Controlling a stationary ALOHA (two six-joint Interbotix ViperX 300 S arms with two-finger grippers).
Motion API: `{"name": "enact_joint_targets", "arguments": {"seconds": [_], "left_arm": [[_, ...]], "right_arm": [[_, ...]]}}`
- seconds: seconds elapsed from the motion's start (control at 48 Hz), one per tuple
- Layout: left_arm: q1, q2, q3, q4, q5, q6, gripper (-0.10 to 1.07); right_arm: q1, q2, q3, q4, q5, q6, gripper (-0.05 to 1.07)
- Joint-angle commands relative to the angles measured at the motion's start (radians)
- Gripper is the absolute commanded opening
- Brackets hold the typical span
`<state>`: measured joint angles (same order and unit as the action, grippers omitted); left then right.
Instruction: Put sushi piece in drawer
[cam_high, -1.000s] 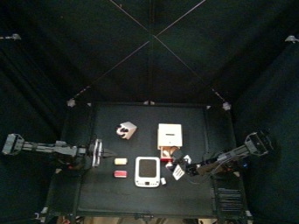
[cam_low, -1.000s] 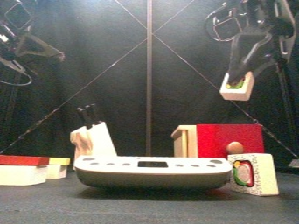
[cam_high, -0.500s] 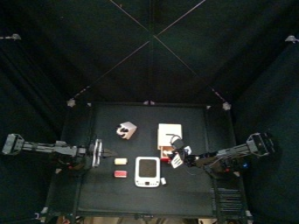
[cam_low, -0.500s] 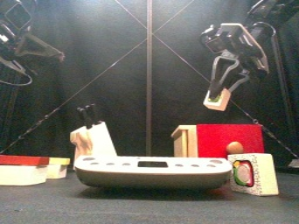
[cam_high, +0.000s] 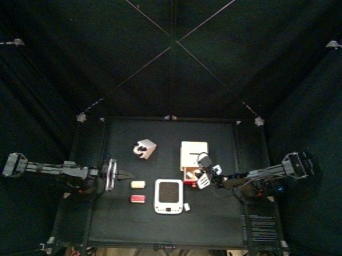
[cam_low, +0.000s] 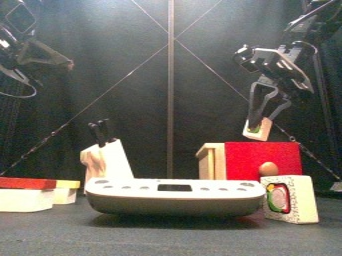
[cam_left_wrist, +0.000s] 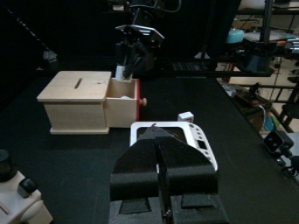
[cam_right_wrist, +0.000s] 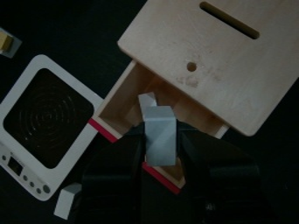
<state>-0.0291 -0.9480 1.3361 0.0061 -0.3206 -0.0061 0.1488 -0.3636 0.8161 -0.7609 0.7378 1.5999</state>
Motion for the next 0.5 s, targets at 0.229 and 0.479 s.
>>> {"name": "enact_joint_targets", "arguments": {"seconds": [0.229, 0.479], "left_arm": [[-0.003, 0.005, -0.011, 0.0, -0.009, 0.0, -0.03], [-0.003, 0.005, -0.012, -0.002, -0.009, 0.0, -0.03]], "right_arm": [[-0.005, -0.003, -0.009, -0.002, -0.003, 0.003, 0.53], [-0.005, 0.003, -0.014, -0.002, -0.002, 0.003, 0.54]]}}
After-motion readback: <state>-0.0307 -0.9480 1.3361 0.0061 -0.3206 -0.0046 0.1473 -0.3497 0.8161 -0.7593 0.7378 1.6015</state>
